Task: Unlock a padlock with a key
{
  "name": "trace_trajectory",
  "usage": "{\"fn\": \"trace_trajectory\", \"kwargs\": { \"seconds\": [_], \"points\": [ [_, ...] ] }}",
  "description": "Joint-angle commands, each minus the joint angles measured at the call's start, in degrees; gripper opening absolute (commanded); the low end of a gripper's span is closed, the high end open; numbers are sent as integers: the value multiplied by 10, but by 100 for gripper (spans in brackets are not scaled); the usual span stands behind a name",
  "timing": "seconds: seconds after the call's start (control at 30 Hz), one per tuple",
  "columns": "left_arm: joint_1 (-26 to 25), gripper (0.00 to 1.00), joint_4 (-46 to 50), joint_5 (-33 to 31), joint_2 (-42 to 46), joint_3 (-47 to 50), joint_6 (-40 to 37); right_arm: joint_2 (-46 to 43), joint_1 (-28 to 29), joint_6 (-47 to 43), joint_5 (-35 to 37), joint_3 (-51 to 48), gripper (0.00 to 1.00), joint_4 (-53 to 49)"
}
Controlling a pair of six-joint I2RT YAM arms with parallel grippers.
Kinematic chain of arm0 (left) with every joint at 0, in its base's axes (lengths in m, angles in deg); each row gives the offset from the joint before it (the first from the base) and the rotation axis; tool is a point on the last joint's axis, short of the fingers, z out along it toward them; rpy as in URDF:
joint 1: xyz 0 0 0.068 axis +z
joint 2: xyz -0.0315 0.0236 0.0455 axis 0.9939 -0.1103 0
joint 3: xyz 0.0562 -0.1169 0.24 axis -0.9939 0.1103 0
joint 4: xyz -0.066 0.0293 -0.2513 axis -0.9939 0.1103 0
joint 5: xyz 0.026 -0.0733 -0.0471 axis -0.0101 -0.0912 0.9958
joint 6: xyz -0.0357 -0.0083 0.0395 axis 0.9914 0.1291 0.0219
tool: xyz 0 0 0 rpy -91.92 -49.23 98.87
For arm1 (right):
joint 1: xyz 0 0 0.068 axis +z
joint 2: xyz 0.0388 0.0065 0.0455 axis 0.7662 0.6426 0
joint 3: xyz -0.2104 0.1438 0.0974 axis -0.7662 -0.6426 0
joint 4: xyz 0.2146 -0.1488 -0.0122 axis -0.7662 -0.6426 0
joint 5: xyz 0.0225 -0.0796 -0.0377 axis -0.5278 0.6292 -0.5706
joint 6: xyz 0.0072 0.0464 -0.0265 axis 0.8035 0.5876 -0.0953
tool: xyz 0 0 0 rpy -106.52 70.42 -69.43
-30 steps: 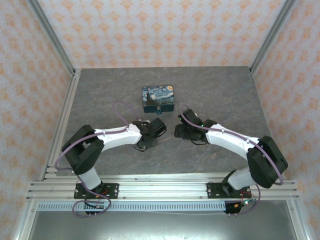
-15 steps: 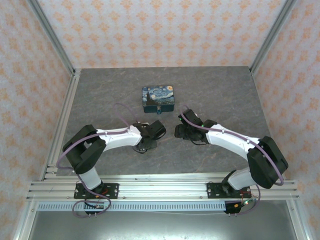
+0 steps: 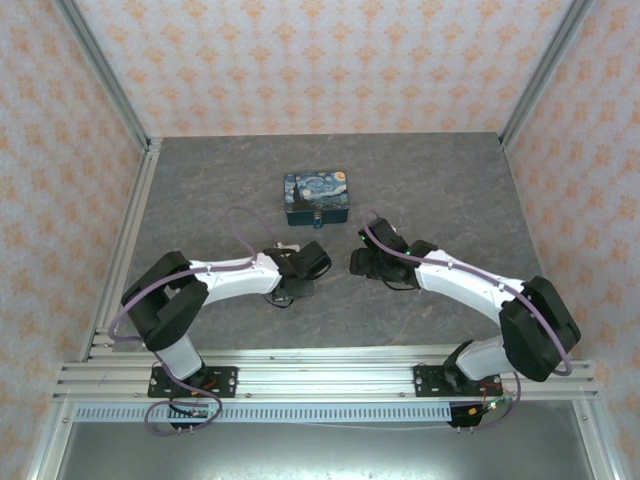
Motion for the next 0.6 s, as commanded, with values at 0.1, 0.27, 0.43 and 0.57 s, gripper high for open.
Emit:
{"fn": "trace_trajectory", "kwargs": {
  "seconds": [0.1,0.27,0.43,0.57],
  "points": [
    [-2,0,-11,-25,31,34,-43,-21,-1,12,14,-19,58,-5],
    [1,0,-36,-28,62,49,-110,-30,-10,34,-16,-35,57,19],
    [2,0,-74,-12,89,69,-178,-44,-26,52,-44,-52,57,41],
    [2,0,-99,2,103,81,-228,-58,-40,61,-71,-62,57,50]
  ]
}}
